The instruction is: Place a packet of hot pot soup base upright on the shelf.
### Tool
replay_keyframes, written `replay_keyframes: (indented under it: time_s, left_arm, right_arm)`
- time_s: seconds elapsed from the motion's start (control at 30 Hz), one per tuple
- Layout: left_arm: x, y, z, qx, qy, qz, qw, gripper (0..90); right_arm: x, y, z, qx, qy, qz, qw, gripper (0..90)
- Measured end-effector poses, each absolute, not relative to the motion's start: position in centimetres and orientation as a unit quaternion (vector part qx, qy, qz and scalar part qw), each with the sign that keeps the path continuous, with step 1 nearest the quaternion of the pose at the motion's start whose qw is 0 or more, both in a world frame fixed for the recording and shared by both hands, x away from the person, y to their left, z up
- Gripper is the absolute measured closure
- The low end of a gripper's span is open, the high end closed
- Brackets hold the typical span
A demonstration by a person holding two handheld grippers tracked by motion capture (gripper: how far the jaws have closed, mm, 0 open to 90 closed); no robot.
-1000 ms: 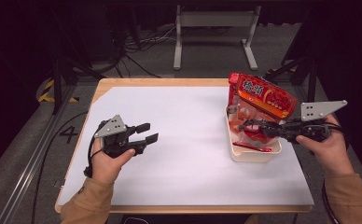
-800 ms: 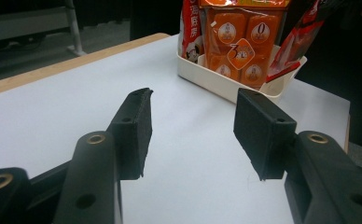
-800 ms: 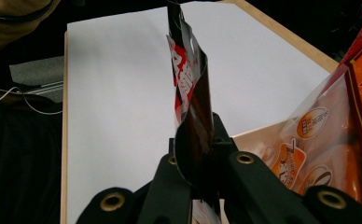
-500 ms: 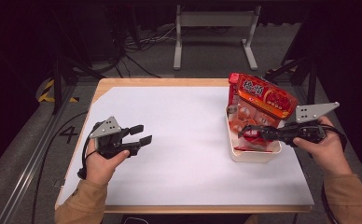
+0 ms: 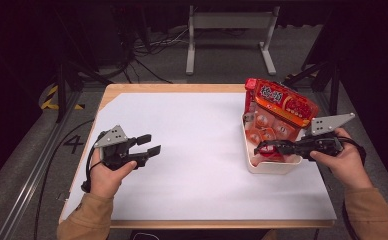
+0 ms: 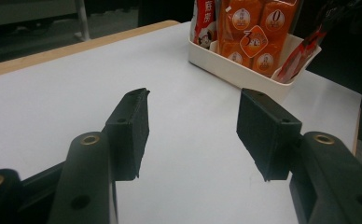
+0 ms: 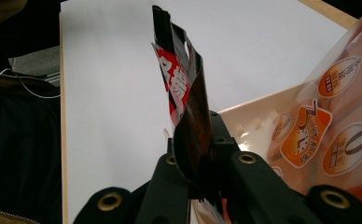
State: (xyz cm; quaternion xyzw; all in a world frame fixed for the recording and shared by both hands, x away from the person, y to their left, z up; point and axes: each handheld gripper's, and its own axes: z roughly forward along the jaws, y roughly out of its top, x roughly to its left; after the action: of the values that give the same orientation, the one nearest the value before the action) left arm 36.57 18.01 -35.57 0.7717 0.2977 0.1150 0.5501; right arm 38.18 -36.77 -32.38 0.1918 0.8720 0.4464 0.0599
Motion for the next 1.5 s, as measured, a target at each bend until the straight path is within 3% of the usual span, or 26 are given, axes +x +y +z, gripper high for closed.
replay_keyframes:
  time_s: [0.3,0.83,1.13,1.5]
  left_arm:
    - [36.5,18.6,-36.0,0.772,0.305,0.113,0.546,43.4]
    - [36.2,19.1,-36.4,0.771,0.315,0.111,0.542,40.9]
    - [35.4,20.0,-36.9,0.769,0.327,0.115,0.538,37.4]
    - [34.1,21.0,-37.3,0.767,0.333,0.127,0.533,33.1]
  right_arm:
    - [38.0,-37.0,-33.8,0.218,0.875,0.427,0.063,81.4]
    - [37.3,-36.7,-33.2,0.248,0.852,0.454,0.086,58.3]
    - [36.8,-35.8,-31.6,0.248,0.830,0.479,0.144,42.4]
    - [35.7,-32.7,-29.9,0.269,0.787,0.526,0.179,35.2]
